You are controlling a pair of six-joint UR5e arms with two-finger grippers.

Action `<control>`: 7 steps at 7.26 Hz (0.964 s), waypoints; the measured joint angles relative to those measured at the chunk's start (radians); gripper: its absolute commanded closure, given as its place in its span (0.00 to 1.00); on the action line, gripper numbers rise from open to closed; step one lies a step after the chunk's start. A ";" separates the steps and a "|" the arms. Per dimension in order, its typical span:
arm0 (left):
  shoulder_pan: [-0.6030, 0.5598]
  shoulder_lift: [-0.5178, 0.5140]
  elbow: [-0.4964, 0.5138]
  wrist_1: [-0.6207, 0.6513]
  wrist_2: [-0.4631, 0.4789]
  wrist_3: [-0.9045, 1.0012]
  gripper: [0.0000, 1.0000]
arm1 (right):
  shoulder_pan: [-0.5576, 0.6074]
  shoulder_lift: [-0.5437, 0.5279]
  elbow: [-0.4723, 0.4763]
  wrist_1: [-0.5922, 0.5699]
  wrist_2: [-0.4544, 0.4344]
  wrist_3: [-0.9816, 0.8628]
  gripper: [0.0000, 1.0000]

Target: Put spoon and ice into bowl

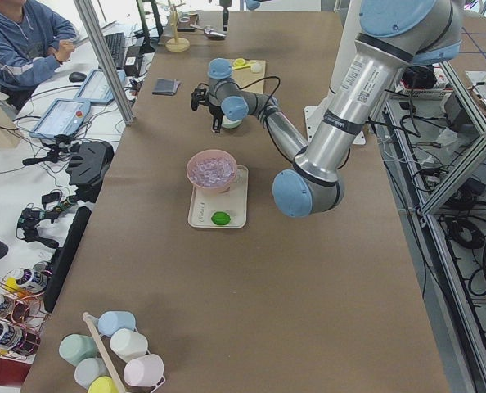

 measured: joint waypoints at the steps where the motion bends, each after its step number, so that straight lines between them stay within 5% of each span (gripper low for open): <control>1: 0.055 -0.075 0.054 0.000 0.054 -0.063 1.00 | 0.010 -0.011 0.000 0.001 0.003 -0.020 0.00; 2: 0.105 -0.132 0.102 -0.001 0.105 -0.112 1.00 | 0.014 -0.015 0.000 0.001 0.005 -0.027 0.00; 3: 0.141 -0.174 0.141 -0.005 0.130 -0.149 0.60 | 0.015 -0.017 0.000 0.002 0.007 -0.030 0.00; 4: 0.163 -0.204 0.170 -0.007 0.145 -0.167 0.02 | 0.015 -0.019 0.002 0.003 0.008 -0.031 0.00; 7: 0.182 -0.212 0.160 -0.011 0.202 -0.178 0.02 | 0.014 -0.020 0.000 0.010 0.010 -0.030 0.00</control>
